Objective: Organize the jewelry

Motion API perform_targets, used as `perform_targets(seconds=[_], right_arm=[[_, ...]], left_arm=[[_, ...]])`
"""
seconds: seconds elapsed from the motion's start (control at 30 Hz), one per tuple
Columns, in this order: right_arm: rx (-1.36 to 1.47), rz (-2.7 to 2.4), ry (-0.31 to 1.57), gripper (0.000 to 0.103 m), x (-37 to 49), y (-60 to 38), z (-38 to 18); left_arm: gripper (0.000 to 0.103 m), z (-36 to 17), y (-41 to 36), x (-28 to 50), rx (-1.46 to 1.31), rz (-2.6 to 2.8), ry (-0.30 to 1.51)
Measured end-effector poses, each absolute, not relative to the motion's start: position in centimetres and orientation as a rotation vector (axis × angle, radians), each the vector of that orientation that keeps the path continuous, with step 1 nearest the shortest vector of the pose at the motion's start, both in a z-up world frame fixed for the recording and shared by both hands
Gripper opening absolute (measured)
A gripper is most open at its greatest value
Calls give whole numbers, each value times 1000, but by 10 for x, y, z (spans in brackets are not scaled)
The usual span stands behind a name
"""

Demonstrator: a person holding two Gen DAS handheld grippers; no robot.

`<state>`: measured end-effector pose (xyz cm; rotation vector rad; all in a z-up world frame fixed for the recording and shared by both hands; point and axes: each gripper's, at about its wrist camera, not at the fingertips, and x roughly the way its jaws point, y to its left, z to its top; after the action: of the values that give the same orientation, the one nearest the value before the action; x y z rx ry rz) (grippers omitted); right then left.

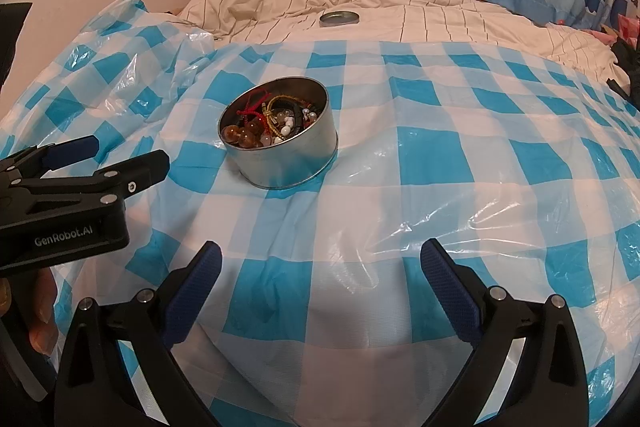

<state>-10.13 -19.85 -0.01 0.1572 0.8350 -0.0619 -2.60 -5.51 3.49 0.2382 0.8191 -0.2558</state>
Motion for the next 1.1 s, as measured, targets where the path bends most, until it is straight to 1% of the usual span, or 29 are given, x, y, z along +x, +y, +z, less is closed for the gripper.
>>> perform_targets(seconds=[0.9,1.1], right_arm=[[153,-63,838,95,-101,-196,-1],[153,-64,839,95,-101,-196,-1]], left_arm=[[95,31,-45,-27,236,-255,832],[95,28,-45,-21,195,-277,889]])
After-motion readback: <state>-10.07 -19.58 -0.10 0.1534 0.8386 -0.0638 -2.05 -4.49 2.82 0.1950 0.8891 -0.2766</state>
